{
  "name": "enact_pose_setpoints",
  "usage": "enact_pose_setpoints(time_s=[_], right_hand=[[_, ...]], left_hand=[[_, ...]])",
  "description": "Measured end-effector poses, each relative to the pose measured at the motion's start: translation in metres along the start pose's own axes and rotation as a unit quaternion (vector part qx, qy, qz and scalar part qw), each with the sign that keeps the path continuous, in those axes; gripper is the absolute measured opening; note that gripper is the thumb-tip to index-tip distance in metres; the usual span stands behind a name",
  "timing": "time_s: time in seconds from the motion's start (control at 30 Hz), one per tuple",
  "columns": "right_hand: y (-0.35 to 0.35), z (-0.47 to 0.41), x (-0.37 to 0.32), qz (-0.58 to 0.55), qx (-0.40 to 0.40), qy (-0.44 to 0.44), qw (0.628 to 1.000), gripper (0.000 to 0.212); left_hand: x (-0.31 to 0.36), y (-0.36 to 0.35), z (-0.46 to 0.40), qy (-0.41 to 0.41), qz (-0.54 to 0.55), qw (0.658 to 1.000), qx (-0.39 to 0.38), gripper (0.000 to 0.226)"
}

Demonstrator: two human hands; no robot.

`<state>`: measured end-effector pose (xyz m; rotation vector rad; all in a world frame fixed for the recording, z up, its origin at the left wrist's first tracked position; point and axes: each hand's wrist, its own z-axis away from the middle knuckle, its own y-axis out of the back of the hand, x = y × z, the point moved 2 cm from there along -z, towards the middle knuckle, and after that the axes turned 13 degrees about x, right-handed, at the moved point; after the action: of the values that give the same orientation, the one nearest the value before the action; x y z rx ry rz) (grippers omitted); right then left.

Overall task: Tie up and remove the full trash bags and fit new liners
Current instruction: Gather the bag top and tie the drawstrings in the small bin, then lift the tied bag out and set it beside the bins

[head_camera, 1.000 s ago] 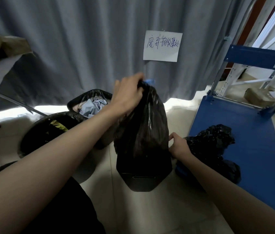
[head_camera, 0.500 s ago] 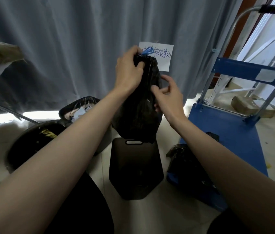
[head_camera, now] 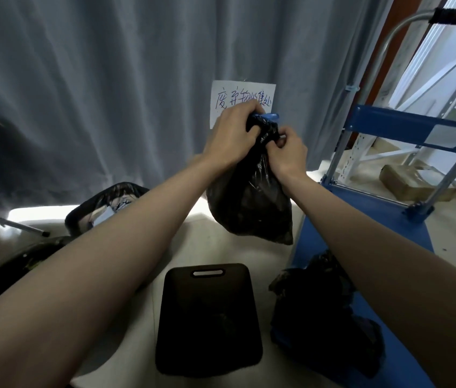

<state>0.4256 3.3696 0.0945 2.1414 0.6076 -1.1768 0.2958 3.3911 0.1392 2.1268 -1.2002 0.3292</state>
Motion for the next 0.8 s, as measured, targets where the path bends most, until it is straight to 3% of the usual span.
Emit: enact_pose_setpoints(time_s=[0.2, 0.3, 0.37, 0.43, 0.5, 0.6, 0.8], right_hand=[[-0.038, -0.014, 0.094, 0.060, 0.004, -0.004, 0.998, 0.015], [-0.054, 0.003, 0.149, 0.117, -0.052, 0.017, 0.992, 0.021], [-0.064, 0.020, 0.181, 0.167, -0.150, 0.047, 0.973, 0.036], [-0.069, 0.039, 0.203, 0.235, -0.250, 0.058, 0.938, 0.054], [-0.066, 0.053, 0.211, 0.268, -0.296, 0.048, 0.916, 0.060], [-0.054, 0.065, 0.205, 0.266, -0.307, 0.034, 0.913, 0.062], [0.000, 0.073, 0.168, 0.281, -0.296, 0.037, 0.912, 0.051]], left_hand=[[-0.074, -0.071, 0.036, 0.015, -0.072, 0.995, -0.073, 0.028], [-0.116, -0.108, 0.079, 0.038, -0.098, 0.983, -0.152, 0.032], [-0.140, -0.129, 0.114, 0.055, -0.136, 0.952, -0.268, 0.046], [-0.159, -0.143, 0.148, 0.068, -0.217, 0.886, -0.404, 0.070], [-0.170, -0.148, 0.170, 0.094, -0.251, 0.845, -0.463, 0.079], [-0.167, -0.140, 0.178, 0.110, -0.254, 0.854, -0.440, 0.082], [-0.113, -0.095, 0.162, 0.062, -0.275, 0.877, -0.389, 0.069]])
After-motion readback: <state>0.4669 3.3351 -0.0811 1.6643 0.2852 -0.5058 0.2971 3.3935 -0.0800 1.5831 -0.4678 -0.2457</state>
